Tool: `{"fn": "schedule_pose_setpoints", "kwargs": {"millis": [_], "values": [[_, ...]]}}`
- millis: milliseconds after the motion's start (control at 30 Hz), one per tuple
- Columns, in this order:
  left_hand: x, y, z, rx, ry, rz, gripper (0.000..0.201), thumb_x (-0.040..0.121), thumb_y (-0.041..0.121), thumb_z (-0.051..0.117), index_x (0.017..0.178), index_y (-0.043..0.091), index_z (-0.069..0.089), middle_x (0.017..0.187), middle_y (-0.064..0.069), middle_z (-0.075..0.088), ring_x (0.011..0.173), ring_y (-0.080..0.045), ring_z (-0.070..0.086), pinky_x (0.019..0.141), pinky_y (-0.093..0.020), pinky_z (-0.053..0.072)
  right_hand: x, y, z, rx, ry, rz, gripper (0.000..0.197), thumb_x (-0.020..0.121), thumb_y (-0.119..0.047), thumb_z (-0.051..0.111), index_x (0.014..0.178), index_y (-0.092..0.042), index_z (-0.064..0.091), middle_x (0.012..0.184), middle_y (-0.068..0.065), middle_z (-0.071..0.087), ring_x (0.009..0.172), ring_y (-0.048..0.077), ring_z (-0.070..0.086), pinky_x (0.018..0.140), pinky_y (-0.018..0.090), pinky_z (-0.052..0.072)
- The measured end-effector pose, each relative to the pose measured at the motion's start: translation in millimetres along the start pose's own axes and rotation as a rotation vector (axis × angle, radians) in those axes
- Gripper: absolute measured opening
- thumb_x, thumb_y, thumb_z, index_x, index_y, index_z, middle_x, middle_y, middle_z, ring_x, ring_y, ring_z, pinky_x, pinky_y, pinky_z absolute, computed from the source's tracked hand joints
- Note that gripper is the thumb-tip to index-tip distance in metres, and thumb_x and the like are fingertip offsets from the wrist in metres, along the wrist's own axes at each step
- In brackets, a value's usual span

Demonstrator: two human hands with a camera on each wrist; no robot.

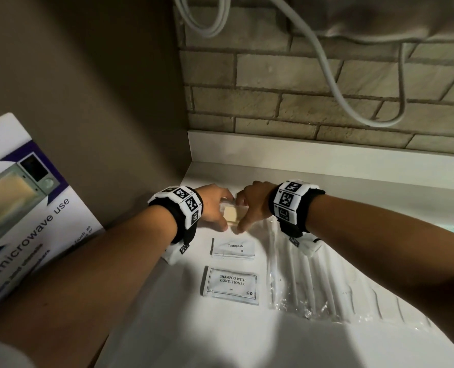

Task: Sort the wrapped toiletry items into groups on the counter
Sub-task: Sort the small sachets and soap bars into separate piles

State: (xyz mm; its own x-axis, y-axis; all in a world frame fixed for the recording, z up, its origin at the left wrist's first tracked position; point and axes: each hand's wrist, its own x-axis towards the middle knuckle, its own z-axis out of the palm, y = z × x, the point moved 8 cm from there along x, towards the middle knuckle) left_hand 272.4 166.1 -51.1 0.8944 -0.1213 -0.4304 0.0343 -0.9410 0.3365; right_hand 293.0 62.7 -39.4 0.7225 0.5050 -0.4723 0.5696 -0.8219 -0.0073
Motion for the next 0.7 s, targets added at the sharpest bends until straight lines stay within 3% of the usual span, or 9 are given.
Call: {"fn": "schedule_pose_setpoints", "kwargs": {"millis": [67, 167, 333, 567, 700], "values": [[1, 4, 4, 0.067, 0.005, 0.032, 0.079, 0.06, 0.031, 0.087, 0.131, 0.029, 0.052, 0.116, 0.002, 0.054, 0.102, -0.02, 0.06, 0.091, -0.036, 0.053, 1, -2, 1, -0.043, 0.02, 0.004, 0.067, 0.06, -0.062, 0.073, 0.116, -0.027, 0.062, 0.104, -0.003, 0.068, 0.102, 0.023, 0.061, 0.088, 0.037, 0.052], [3, 9, 4, 0.136, 0.043, 0.081, 0.077, 0.058, 0.036, 0.087, 0.127, 0.027, 0.055, 0.112, 0.004, 0.049, 0.098, -0.02, 0.059, 0.089, -0.036, 0.052, 1, -2, 1, -0.046, 0.029, 0.012, 0.063, 0.064, -0.055, 0.075, 0.118, -0.024, 0.061, 0.105, 0.0, 0.068, 0.101, 0.024, 0.062, 0.085, 0.035, 0.052], [5, 17, 0, 0.198, 0.073, 0.121, 0.049, 0.067, 0.025, 0.081, 0.11, 0.021, 0.058, 0.109, -0.001, 0.057, 0.091, -0.022, 0.059, 0.081, -0.035, 0.052, 1, 2, 1, -0.034, 0.05, -0.002, 0.063, 0.067, -0.048, 0.077, 0.123, -0.028, 0.057, 0.107, -0.002, 0.066, 0.103, 0.024, 0.06, 0.083, 0.031, 0.049], [6, 18, 4, 0.19, 0.071, 0.138, 0.062, 0.062, 0.03, 0.082, 0.118, 0.026, 0.056, 0.106, 0.002, 0.052, 0.091, -0.021, 0.059, 0.081, -0.034, 0.052, -2, 4, 3, -0.128, 0.05, 0.03, 0.058, 0.06, -0.061, 0.072, 0.107, -0.027, 0.064, 0.096, -0.003, 0.069, 0.096, 0.023, 0.06, 0.086, 0.037, 0.053], [6, 22, 2, 0.206, 0.069, 0.162, 0.049, 0.066, 0.028, 0.081, 0.112, 0.021, 0.062, 0.1, 0.002, 0.058, 0.089, -0.023, 0.061, 0.078, -0.032, 0.052, -1, 2, 2, -0.14, 0.053, 0.034, 0.048, 0.061, -0.057, 0.073, 0.098, -0.028, 0.067, 0.084, -0.004, 0.068, 0.086, 0.022, 0.063, 0.081, 0.035, 0.054]]}}
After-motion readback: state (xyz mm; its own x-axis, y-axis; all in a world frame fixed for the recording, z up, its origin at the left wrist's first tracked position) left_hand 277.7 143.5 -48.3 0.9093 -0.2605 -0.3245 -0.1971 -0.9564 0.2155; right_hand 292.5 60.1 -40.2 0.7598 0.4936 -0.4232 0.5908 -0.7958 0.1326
